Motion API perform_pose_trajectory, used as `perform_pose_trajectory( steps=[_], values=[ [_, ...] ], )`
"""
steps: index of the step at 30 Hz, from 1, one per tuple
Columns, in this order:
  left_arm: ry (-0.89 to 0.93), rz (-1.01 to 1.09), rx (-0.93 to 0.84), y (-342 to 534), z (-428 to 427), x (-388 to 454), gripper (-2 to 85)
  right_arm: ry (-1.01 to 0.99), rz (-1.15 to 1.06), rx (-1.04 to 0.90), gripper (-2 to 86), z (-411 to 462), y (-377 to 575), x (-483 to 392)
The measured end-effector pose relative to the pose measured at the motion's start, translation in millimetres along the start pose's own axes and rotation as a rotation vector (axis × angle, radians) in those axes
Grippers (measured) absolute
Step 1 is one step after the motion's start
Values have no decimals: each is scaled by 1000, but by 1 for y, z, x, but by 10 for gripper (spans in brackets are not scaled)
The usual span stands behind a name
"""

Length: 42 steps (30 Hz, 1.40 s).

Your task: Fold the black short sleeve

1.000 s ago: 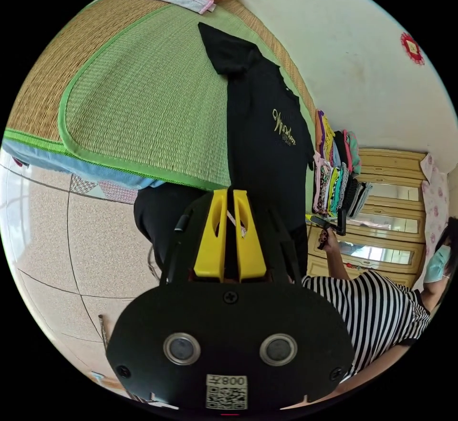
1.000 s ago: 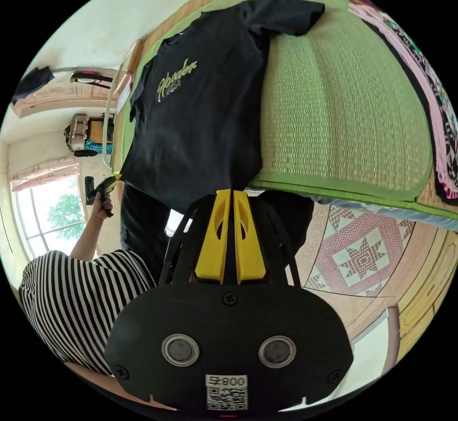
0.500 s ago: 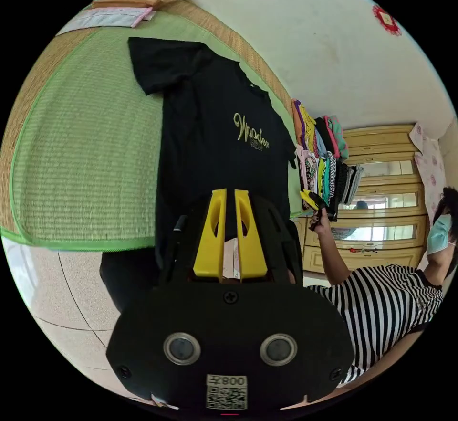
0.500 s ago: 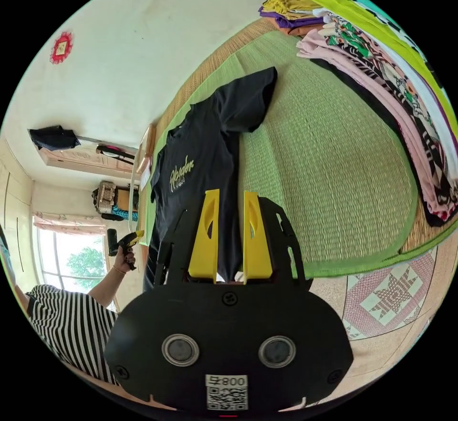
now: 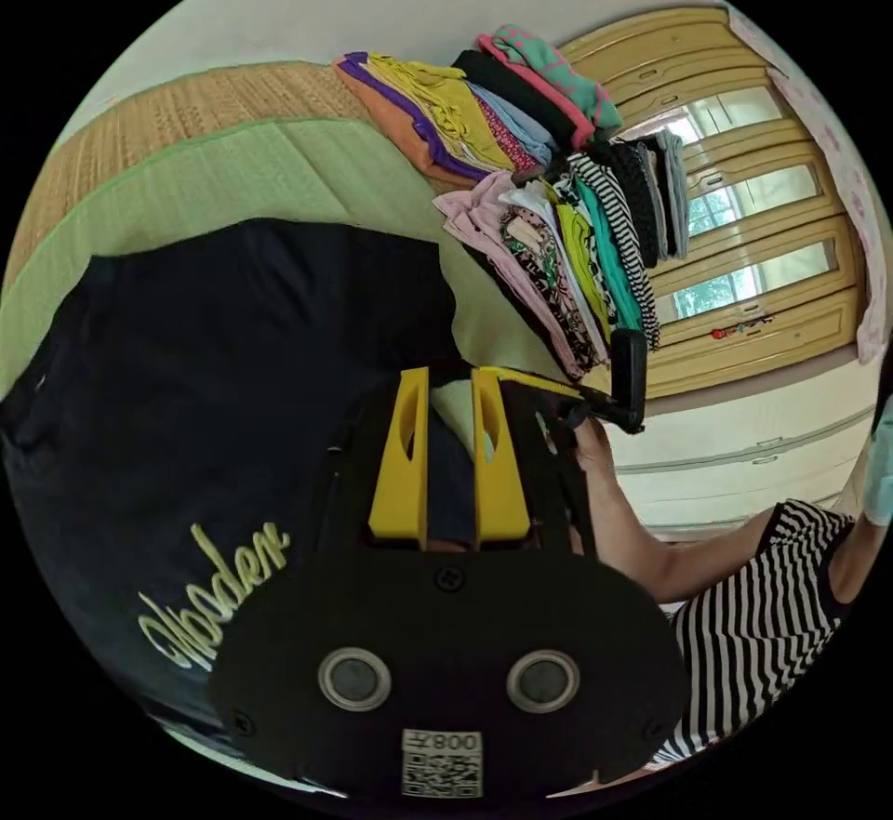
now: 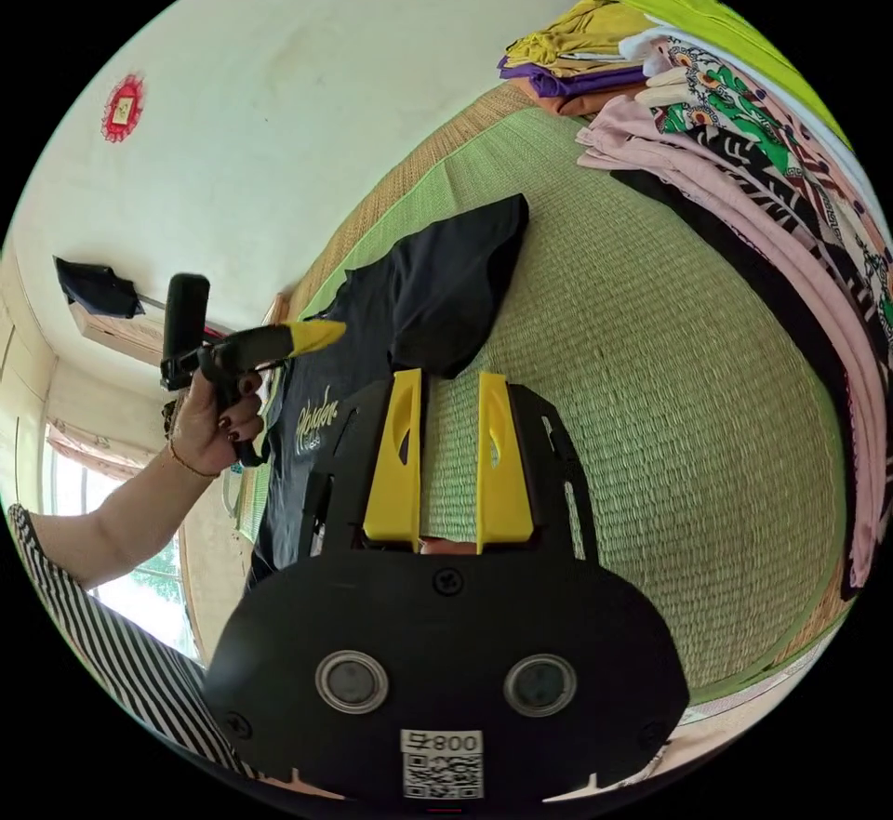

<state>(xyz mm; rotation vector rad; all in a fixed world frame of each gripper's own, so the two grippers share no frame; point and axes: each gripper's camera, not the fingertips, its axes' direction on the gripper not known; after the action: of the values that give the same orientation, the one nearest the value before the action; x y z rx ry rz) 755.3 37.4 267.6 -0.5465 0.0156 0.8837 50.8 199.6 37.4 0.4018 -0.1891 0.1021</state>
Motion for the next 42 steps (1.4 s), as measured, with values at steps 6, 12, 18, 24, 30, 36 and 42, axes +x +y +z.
perform_pose_trajectory(
  steps=[6,12,18,24,30,36,42],
  values=[
    [-145,68,-72,-103,37,48,104,1,-45,-3,58,14,4,7],
    [-415,137,-127,-151,58,88,91,-30,-61,-35,35,26,3,12],
    [-417,86,-85,-174,37,97,25,-86,-51,-31,24,30,4,21],
    [-201,-15,127,-172,-30,83,10,-101,-136,55,20,24,2,5],
    [27,-195,364,-128,-103,31,9,-222,-328,94,18,32,-2,-43],
    [116,-397,426,-75,-127,-35,19,-204,-448,-29,18,79,-6,-89],
    [117,-590,481,-36,-139,-84,57,-179,-486,-153,20,120,-18,-106]
  ],
)
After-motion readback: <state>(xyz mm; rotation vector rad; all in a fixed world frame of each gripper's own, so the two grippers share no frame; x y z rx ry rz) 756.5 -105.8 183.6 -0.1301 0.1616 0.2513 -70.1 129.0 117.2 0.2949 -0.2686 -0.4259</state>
